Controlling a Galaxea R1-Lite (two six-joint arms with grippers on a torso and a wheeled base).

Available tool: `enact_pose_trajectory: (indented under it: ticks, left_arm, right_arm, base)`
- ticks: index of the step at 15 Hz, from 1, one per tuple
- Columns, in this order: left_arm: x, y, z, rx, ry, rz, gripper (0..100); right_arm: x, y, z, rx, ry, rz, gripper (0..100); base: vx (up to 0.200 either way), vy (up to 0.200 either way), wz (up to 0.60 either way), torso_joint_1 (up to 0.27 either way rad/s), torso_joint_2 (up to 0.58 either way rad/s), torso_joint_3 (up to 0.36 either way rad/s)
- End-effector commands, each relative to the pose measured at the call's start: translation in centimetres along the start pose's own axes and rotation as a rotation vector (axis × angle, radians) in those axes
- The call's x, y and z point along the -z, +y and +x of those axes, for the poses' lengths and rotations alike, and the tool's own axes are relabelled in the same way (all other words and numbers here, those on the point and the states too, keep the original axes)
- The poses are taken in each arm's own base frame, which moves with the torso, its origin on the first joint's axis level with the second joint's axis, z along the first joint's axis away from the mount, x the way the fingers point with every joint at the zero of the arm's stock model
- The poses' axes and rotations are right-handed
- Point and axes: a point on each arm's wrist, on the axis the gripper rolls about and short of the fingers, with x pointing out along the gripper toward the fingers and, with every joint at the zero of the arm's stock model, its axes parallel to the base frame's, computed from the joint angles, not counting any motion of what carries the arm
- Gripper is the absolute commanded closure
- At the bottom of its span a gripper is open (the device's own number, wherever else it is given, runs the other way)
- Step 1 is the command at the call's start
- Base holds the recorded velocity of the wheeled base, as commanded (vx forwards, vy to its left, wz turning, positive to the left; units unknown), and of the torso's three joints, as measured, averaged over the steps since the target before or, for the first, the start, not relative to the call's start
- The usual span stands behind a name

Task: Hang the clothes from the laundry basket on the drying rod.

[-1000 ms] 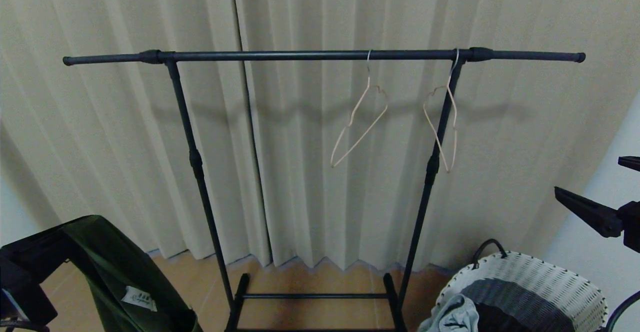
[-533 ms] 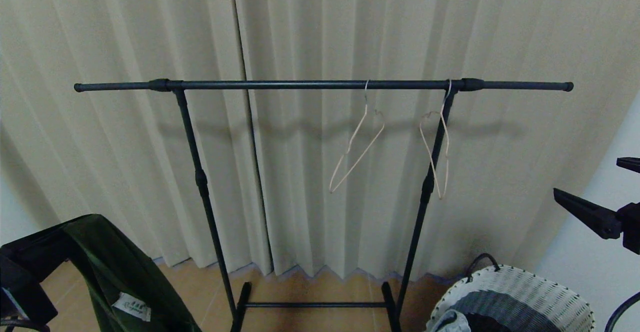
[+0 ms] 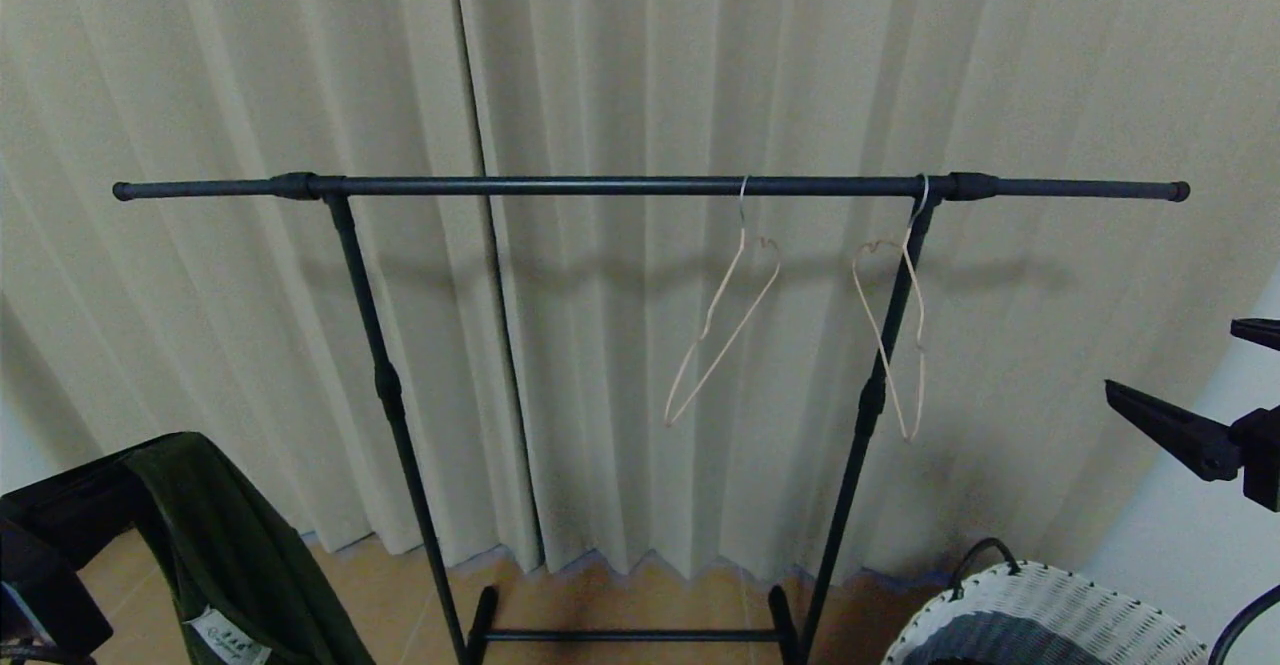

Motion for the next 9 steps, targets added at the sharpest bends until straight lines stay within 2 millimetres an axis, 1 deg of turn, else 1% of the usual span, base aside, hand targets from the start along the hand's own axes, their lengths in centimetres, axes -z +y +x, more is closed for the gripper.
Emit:
enact_pose_trajectory:
  ticks: [1, 5, 9]
  left_arm:
    - [0.04, -0.02, -0.11, 0.0, -0.003, 0.001, 100]
    - [0.08, -0.03, -0.11, 0.0, -0.001, 0.0, 100]
    - [0.15, -0.03, -0.05, 0.0, 0.003, 0.001, 100]
  right_arm:
    - [-0.04, -0.01, 0.07, -0.001, 0.0, -0.001, 0]
    - [0.03, 0.02, 0.18, -0.005, 0.006, 0.001, 0]
    - [0.1, 0.04, 1.05, -0.015, 0.031, 0.003, 0]
  base:
    - [0.2, 0.0, 0.0, 0.007, 0.01, -0.002]
    - [0.2, 0.0, 0.0, 0.001, 0.0, 0.006]
    - [0.2, 0.0, 0.0, 0.004, 0.0, 0.0]
